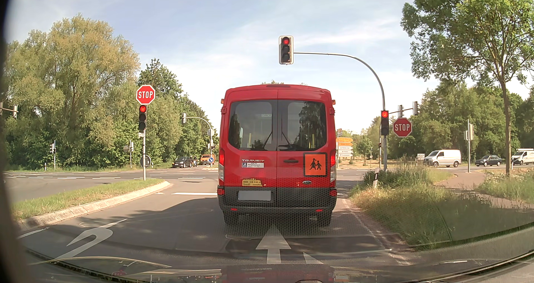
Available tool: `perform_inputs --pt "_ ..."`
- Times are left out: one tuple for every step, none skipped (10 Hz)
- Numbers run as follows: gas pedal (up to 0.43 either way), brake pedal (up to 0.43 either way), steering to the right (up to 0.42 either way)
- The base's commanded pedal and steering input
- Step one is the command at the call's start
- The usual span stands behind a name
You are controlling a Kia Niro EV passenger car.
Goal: Follow the waypoints while adhering to traffic rules and regulations
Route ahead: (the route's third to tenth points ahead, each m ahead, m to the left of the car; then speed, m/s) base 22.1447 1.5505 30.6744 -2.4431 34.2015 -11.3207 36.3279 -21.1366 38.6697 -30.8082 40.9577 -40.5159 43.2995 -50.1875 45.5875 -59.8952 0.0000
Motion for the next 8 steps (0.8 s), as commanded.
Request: perform_inputs --pt "0.0 0.201 -0.01" --pt "0.0 0.201 -0.01" --pt "0.0 0.195 -0.01" --pt "0.0 0.201 -0.01" --pt "0.0 0.195 -0.01" --pt "0.0 0.201 -0.01" --pt "0.0 0.195 -0.01" --pt "0.0 0.201 -0.01"
